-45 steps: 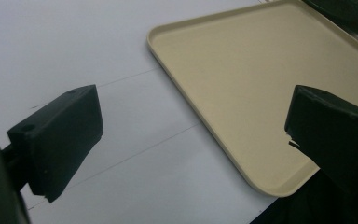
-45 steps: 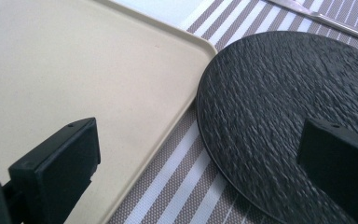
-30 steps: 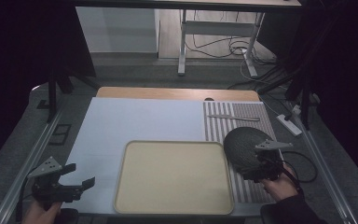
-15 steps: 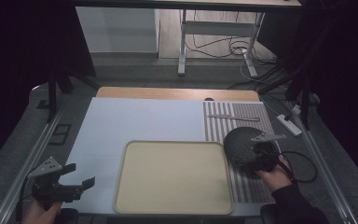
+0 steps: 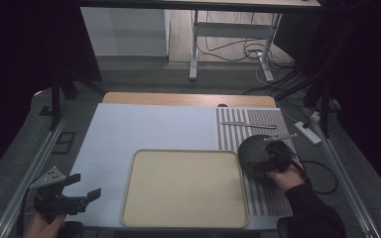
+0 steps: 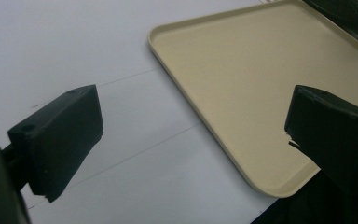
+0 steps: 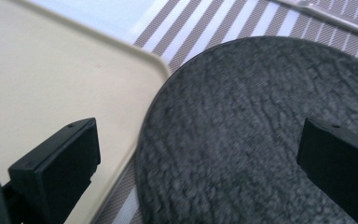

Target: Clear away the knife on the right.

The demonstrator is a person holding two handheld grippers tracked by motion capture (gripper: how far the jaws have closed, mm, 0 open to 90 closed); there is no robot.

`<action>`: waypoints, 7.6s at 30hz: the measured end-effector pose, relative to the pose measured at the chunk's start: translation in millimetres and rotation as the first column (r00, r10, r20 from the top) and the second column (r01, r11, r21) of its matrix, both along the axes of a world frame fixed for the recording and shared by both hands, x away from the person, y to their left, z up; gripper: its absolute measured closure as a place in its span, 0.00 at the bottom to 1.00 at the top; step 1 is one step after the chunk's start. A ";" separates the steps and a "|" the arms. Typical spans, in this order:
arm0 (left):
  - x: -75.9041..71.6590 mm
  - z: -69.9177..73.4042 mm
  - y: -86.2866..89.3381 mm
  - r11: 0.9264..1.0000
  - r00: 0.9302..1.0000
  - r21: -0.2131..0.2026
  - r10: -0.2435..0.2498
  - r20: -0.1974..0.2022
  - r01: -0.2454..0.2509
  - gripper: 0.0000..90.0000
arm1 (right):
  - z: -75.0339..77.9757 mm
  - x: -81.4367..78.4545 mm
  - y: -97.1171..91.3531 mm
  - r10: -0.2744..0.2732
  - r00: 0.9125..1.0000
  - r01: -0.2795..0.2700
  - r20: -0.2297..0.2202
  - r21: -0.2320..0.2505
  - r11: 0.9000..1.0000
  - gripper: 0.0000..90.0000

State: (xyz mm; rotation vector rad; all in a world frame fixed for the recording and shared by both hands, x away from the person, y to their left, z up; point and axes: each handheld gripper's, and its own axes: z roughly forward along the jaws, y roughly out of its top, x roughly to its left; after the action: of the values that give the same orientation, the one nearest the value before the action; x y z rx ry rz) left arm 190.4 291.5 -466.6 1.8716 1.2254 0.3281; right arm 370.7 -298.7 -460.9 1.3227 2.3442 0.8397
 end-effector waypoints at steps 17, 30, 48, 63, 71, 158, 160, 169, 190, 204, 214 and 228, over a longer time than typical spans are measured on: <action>0.0 0.2 -0.8 1.000 1.000 0.009 0.007 0.000 -0.007 0.04 | -7.2 46.1 2.0 -0.041 0.999 0.039 -0.024 -0.052 0.998 0.00; -0.2 0.5 -1.6 1.000 1.000 0.022 0.015 0.001 -0.015 0.04 | -9.7 80.2 5.0 -0.070 0.997 0.068 -0.024 -0.076 0.995 0.00; -0.8 0.8 -2.6 0.999 1.000 0.034 0.015 0.007 -0.015 0.04 | -17.2 122.4 3.6 -0.117 0.992 0.113 -0.039 -0.096 0.989 0.00; -0.6 0.7 -2.7 0.999 1.000 0.035 0.015 0.006 -0.015 0.04 | -15.7 154.1 -13.7 -0.132 0.990 0.125 -0.058 -0.108 0.986 0.59; -0.4 0.6 -2.7 0.999 1.000 0.034 0.015 0.005 -0.015 0.04 | -23.2 174.3 -24.9 -0.139 0.987 0.127 -0.081 -0.142 0.982 1.00; -0.7 0.6 -4.9 0.999 1.000 0.052 0.007 0.005 -0.008 0.04 | -30.1 193.0 -32.5 -0.034 0.984 -0.011 -0.173 -0.253 0.967 0.89; -0.6 0.7 -4.8 0.999 1.000 0.051 0.008 0.004 -0.008 0.04 | -27.9 192.5 -38.7 -0.048 0.985 0.005 -0.166 -0.250 0.968 0.89; -0.6 0.7 -5.0 0.999 1.000 0.052 0.008 0.004 -0.008 0.04 | -18.8 188.8 -65.4 -0.112 0.983 0.080 -0.143 -0.212 0.974 0.89; -0.8 0.9 -5.1 0.999 1.000 0.052 0.008 0.008 -0.008 0.04 | 11.1 154.3 -40.0 0.016 0.985 -0.042 -0.173 -0.146 0.988 0.89; -0.9 1.1 -5.8 0.998 1.000 0.059 0.006 0.007 -0.007 0.04 | 11.8 115.6 -1.4 0.127 0.973 -0.154 -0.190 -0.133 0.979 0.89; -1.0 1.0 -6.3 0.998 1.000 0.065 0.005 0.009 -0.005 0.04 | 6.9 81.8 20.8 0.198 0.958 -0.228 -0.208 -0.137 0.964 0.89; -0.7 1.2 -6.2 0.998 1.000 0.065 0.010 0.006 -0.011 0.04 | 0.1 33.3 45.1 0.274 0.932 -0.306 -0.237 -0.112 0.945 0.89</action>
State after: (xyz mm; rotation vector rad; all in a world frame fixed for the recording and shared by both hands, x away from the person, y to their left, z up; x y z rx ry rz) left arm 189.7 285.2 -465.5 1.9188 1.2342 0.3830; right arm 404.1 -253.6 -460.8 1.0693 2.7648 0.6074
